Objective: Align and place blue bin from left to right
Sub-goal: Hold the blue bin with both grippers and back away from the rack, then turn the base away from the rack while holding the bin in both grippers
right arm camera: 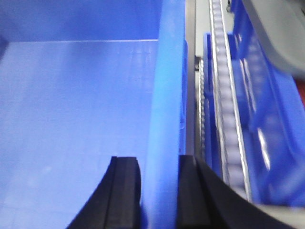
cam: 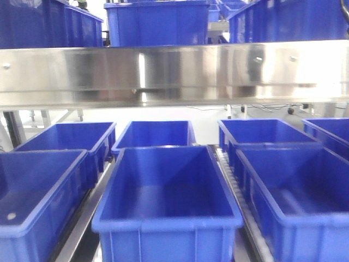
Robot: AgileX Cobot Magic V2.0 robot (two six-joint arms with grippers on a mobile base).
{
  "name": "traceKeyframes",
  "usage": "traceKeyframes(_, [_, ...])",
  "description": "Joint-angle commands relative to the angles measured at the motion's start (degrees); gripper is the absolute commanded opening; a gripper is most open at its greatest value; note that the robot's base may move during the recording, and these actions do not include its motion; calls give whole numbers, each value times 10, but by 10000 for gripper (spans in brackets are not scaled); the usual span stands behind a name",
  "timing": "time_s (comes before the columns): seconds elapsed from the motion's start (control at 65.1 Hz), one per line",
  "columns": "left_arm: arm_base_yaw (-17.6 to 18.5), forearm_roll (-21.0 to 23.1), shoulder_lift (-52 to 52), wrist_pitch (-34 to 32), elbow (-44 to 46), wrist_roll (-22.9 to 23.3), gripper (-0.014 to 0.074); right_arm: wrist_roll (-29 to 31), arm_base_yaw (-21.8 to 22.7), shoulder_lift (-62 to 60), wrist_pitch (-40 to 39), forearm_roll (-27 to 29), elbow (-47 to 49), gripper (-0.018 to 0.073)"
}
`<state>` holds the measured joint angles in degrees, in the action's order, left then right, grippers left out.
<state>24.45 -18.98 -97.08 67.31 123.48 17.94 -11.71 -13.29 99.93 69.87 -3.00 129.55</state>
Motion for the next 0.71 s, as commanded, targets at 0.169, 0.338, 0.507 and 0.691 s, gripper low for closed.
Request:
traceKeyframes(0.169, [2,4,12,-42,8,-11,-8,13,0,-12,-87,-10,11,-80])
traceKeyframes(0.338, [2,4,12,-42,8,-11,-8,13,0,-12,-87,-10,11,-80])
traceKeyframes(0.507, [2,4,12,-42,8,-11,-8,13,0,-12,-87,-10,11,-80])
traceKeyframes(0.691, [2,4,12,-42,8,-11,-8,13,0,-12,-87,-10,11,-80])
